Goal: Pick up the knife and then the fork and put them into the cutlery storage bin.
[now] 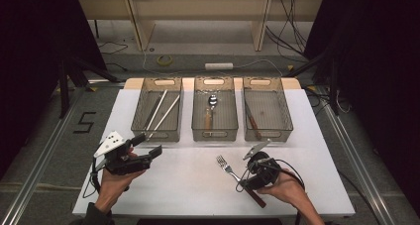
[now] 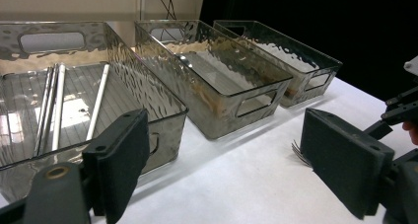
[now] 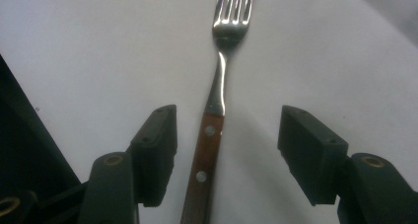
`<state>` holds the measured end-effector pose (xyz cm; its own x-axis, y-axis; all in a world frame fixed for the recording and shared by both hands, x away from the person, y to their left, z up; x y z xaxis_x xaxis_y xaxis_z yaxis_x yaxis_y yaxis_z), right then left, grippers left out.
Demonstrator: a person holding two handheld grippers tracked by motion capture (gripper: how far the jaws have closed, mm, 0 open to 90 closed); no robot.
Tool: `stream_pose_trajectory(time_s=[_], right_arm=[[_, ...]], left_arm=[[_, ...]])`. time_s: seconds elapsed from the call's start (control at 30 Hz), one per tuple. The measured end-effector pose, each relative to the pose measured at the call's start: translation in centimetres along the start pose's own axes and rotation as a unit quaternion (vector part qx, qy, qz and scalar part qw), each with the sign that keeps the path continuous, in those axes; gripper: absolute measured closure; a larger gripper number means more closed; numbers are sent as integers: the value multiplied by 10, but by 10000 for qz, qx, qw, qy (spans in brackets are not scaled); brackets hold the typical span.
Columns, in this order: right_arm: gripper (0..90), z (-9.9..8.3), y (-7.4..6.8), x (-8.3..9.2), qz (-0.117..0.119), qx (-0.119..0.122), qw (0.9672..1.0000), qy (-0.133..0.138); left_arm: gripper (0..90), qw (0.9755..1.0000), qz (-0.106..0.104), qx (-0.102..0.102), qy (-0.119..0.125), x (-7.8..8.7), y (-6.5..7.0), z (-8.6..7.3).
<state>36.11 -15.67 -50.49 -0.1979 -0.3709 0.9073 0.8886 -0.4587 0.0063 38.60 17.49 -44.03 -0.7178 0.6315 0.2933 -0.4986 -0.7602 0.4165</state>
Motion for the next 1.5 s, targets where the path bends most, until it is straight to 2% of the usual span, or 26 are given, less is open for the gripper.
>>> stream_pose_trajectory(time_s=[0.37, 0.63, 0.73, 1.07, 1.33, 1.5], right_arm=[[537, -6, -5, -9, -15, 104, 9996, -257], [608, -8, -8, -14, -18, 134, 9995, -296], [621, -9, -9, -17, -81, 135, 9991, -383], [652, -9, -9, -19, -86, 209, 9990, -394], [670, -9, -10, -20, -214, 343, 9981, -469], [699, -9, -10, -20, -201, 400, 9980, -456]], left_arm=[[187, 10000, -7, -6, 11, 0, 0, 0], [187, 10000, -7, -8, 20, 0, 1, 0], [187, 10000, -5, -6, 18, 0, 0, 0], [187, 10000, -5, -16, 12, 0, 1, 0], [187, 10000, -1, -37, 7, 0, 1, 0], [188, 10000, -22, 8, -1, 0, 0, 0]])
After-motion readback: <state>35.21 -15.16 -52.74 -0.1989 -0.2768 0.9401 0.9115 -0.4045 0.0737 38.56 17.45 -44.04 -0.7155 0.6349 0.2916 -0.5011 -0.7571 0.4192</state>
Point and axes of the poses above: each handheld gripper's, and its own axes: x roughly backward along the jaws, z roughly out of its top, y roughly to its right, the point moved 7 cm from there along -x, roughly forward along the jaws, and after that the axes turned 13 degrees about x, right-handed, at the moved point
